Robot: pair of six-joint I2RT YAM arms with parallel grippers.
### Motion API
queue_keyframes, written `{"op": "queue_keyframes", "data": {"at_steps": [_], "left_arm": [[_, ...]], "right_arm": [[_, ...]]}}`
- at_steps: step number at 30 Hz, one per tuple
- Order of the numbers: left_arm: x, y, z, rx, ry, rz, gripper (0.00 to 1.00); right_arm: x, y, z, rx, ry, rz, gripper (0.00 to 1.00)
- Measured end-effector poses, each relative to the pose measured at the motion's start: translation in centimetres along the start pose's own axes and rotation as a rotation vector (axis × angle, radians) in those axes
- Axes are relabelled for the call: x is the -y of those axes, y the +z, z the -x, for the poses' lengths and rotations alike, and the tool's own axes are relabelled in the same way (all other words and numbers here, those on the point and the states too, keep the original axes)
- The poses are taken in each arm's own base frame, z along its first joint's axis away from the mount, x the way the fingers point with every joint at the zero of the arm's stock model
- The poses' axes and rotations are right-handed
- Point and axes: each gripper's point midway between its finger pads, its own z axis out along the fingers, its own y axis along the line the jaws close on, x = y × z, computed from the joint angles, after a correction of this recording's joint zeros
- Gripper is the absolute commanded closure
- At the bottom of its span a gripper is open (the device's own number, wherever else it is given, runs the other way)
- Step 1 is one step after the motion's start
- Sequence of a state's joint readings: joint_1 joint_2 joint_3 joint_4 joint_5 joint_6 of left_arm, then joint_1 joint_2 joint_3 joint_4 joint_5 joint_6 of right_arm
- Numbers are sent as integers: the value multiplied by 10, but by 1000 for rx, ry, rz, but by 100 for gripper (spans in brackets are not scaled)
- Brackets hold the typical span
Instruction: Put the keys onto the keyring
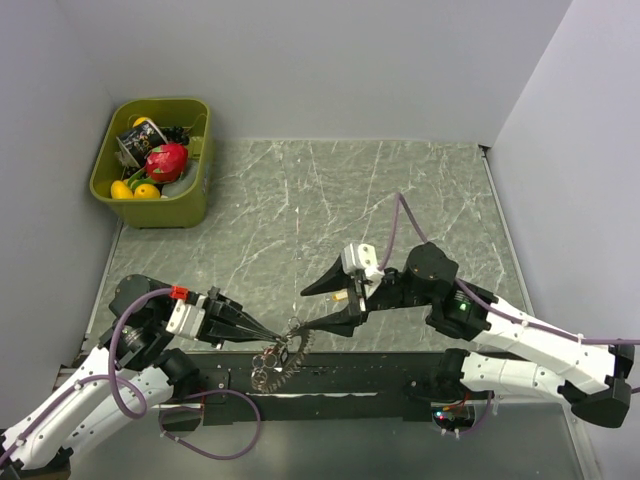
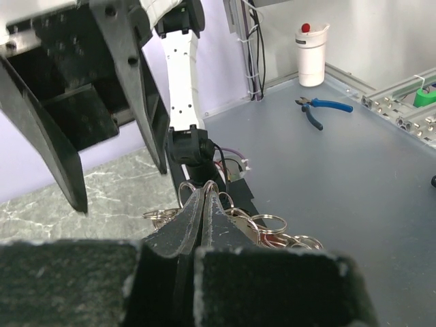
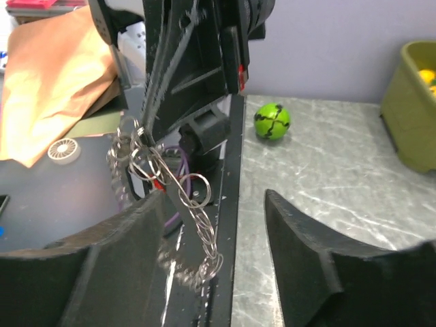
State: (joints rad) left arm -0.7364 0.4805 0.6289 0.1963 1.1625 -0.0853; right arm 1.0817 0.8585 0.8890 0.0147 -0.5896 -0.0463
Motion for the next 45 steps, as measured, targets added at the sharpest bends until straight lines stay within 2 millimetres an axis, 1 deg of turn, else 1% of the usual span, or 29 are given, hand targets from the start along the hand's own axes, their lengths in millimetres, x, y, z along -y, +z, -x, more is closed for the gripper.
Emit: {"op": "queue_keyframes", "data": {"at_steps": [4, 6, 10, 11, 17, 22, 29, 34, 37, 41, 45], "left_arm": [[1, 0, 4, 4, 6, -3, 99], [1, 0, 4, 4, 9, -3, 99], [1, 0, 4, 4, 9, -3, 99], [1, 0, 4, 4, 9, -3, 99], [0, 0, 4, 4, 9, -3, 99], [0, 0, 4, 4, 9, -3, 99], [0, 0, 4, 4, 8, -3, 99], [-2, 1, 2, 1, -1, 0, 99], [-3, 1, 2, 1, 0, 7, 99], [-5, 1, 4, 5, 6, 21, 99], [-8, 1, 5, 9, 12, 41, 99]], "right_arm": [[-1, 5, -10, -31, 25, 25, 37], [-4, 5, -12, -37, 28, 37, 38], [-11, 3, -9, -26, 12, 75, 50], [-13, 2, -8, -24, 7, 88, 51], [-24, 2, -6, -19, -9, 158, 53], [-27, 2, -3, -10, -17, 178, 55], [-28, 6, 1, 13, -28, 198, 59], [-27, 12, -5, -3, -5, 207, 66], [-25, 12, -5, -3, 2, 195, 67], [-19, 8, 3, 18, -12, 136, 67], [-20, -4, 14, 58, -39, 99, 69]]}}
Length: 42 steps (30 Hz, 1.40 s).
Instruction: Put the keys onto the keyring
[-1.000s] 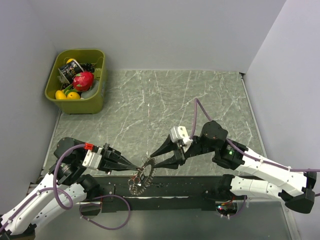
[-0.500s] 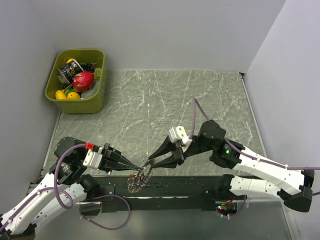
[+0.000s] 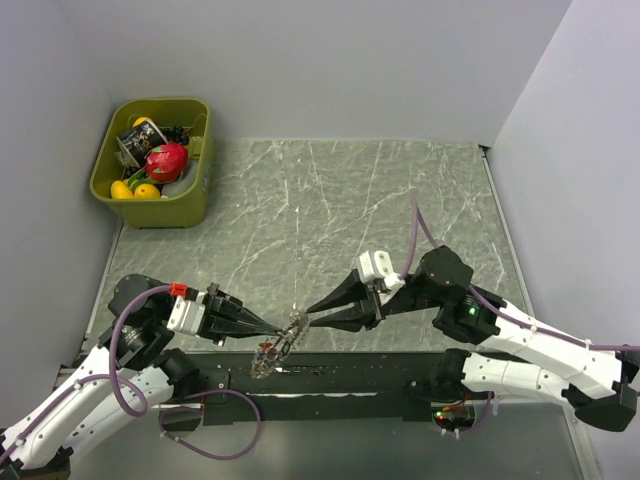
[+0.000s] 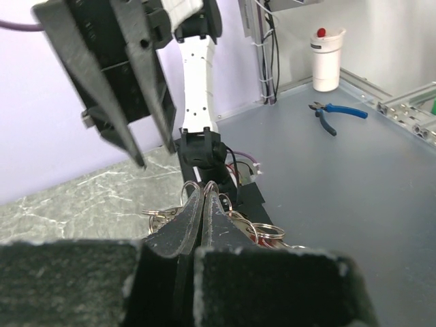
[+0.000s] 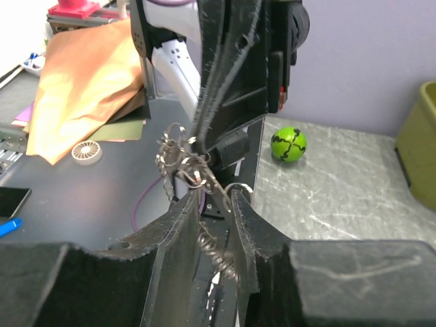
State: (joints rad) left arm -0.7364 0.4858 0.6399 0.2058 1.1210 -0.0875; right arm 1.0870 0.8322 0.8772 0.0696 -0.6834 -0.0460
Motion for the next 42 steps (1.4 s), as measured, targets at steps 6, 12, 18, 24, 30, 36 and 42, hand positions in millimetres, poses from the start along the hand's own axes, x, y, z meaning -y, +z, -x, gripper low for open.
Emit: {"op": "queue_keyframes", "data": {"at_steps": [6, 12, 18, 24, 30, 36, 42], "left_arm": [[-7, 0, 5, 15, 20, 35, 99], [-11, 0, 10, 34, 45, 66, 99], [-14, 0, 10, 39, 50, 83, 99], [-17, 0, 11, 44, 57, 97, 99], [-21, -1, 13, 50, 61, 129, 99], [-23, -3, 14, 58, 70, 153, 99], [-18, -2, 11, 53, 68, 121, 99]], "right_arm": [[-6, -1, 3, 10, -10, 15, 71], [-5, 8, -12, -34, 11, 18, 71], [4, 8, -17, -52, 18, -32, 67], [6, 5, -11, -33, 4, -52, 60], [7, 4, -11, -34, 4, -60, 46], [14, 2, -10, -33, 1, -109, 35], [18, -7, -11, -20, -7, -165, 28]]}}
